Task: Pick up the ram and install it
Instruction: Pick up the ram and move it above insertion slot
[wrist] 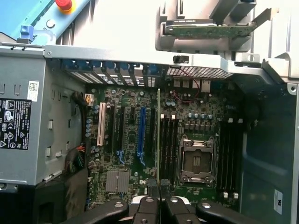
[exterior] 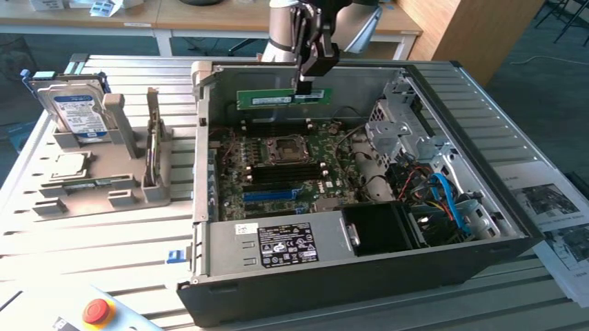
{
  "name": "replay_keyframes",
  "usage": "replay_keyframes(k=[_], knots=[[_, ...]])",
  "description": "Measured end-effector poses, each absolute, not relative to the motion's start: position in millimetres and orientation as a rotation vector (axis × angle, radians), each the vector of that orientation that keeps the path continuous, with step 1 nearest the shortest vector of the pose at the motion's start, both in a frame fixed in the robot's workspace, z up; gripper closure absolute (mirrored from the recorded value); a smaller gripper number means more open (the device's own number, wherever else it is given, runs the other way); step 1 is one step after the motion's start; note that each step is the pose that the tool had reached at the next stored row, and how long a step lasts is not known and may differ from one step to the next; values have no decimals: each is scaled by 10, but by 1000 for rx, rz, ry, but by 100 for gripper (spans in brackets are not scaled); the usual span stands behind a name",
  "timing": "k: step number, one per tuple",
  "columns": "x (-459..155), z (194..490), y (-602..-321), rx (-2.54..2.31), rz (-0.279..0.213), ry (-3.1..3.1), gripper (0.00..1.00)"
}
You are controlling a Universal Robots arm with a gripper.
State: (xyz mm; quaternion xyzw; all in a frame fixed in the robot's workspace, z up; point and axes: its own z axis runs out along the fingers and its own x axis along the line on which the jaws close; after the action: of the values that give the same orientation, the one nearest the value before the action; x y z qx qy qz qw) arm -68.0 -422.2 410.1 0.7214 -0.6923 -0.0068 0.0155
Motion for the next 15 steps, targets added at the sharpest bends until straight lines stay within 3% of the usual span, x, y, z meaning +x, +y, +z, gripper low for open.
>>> replay_keyframes(k=[15], knots=[[-671,4092,-4222,2208,-22,-2191,88]])
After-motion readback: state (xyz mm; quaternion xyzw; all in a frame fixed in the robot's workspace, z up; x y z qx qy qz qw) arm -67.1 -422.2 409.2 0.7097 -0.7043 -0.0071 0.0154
